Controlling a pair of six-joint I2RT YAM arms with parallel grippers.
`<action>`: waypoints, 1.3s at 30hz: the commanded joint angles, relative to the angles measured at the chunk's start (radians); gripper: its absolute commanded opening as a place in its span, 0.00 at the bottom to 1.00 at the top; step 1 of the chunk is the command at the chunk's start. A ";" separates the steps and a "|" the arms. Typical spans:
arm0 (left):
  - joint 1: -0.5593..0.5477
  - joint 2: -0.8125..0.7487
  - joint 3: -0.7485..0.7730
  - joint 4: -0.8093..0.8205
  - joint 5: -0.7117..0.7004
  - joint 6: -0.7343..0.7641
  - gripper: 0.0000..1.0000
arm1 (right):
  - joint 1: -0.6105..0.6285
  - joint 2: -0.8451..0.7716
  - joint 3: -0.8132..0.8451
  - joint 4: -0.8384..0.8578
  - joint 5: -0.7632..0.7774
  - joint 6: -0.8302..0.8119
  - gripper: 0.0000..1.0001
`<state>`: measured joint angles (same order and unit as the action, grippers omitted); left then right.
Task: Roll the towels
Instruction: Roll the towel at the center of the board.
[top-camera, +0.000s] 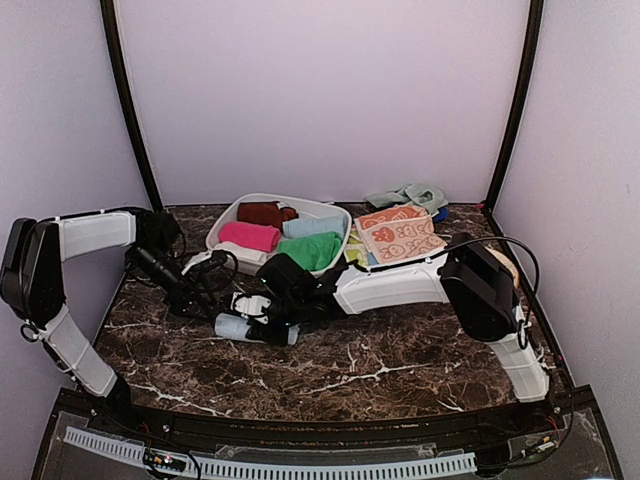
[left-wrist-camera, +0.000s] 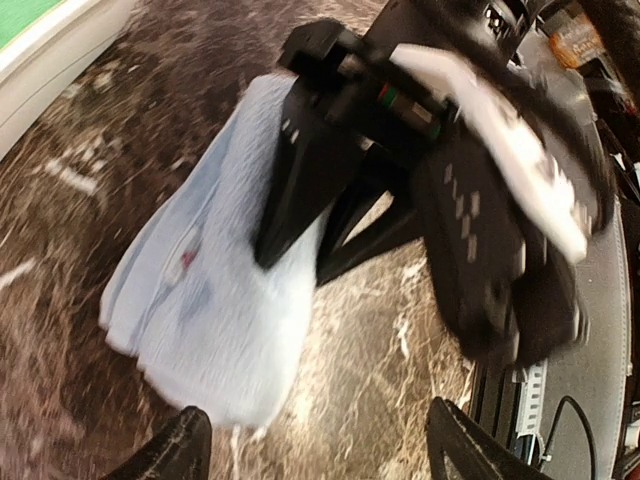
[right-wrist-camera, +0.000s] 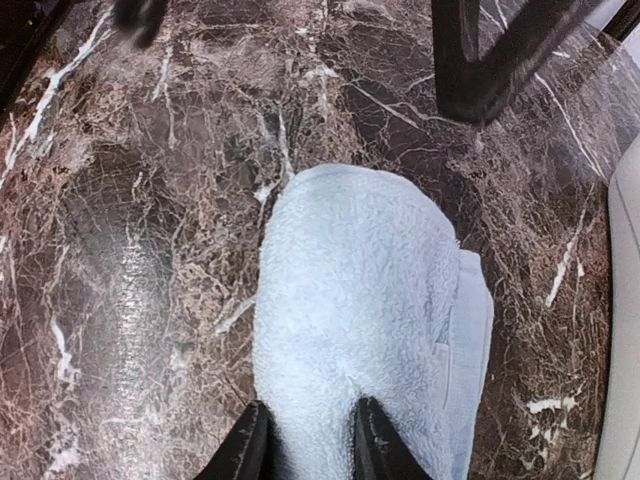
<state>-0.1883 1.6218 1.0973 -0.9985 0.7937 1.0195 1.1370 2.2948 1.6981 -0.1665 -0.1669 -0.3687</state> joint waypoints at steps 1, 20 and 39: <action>0.095 -0.050 -0.044 -0.085 0.000 0.064 0.74 | -0.024 0.096 -0.007 -0.215 -0.022 0.075 0.31; 0.260 -0.310 -0.096 -0.251 -0.016 0.083 0.70 | -0.140 0.267 0.291 -0.472 -0.175 0.186 0.00; 0.262 -0.309 -0.099 -0.231 0.003 0.006 0.65 | -0.186 0.044 -0.011 -0.174 -0.486 0.420 0.00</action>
<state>0.0692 1.3235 1.0252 -1.2125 0.7868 1.0286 0.9401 2.3215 1.7382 -0.2768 -0.6247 -0.0296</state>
